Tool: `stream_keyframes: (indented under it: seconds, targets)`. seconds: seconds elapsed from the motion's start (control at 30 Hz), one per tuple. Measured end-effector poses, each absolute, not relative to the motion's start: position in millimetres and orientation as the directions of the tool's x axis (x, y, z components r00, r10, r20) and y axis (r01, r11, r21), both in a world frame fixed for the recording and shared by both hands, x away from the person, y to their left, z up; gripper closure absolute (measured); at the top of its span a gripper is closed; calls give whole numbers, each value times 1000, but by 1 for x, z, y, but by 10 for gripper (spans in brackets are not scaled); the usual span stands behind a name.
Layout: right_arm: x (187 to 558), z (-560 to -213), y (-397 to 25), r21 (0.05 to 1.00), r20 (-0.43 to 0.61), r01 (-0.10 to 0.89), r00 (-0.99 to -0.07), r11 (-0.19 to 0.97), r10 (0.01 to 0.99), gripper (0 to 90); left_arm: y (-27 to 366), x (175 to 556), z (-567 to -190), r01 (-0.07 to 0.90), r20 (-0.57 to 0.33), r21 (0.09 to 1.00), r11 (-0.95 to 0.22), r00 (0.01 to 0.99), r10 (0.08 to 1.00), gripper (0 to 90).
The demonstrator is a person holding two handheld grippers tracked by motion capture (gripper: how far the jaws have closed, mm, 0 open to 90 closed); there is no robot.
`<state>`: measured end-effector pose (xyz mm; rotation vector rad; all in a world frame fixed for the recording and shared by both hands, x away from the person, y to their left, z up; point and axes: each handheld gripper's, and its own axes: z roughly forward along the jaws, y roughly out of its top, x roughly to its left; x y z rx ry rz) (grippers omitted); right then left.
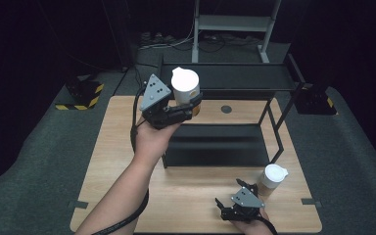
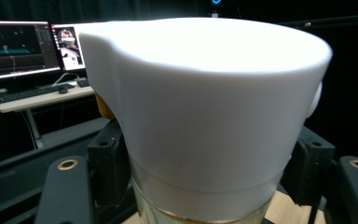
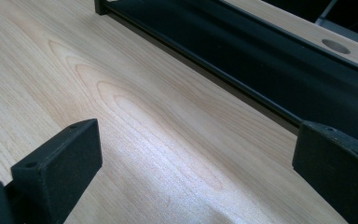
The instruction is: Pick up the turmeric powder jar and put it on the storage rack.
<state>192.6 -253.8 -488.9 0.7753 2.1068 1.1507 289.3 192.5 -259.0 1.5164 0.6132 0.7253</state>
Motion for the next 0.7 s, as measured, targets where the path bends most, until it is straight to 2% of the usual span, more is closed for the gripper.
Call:
stream_keyframes:
  seconds: [0.7]
  targets:
    - [193, -489, -256, 875, -216, 207, -643, 438, 735, 6, 171, 321, -231, -49, 79, 997, -62, 612, 787, 306]
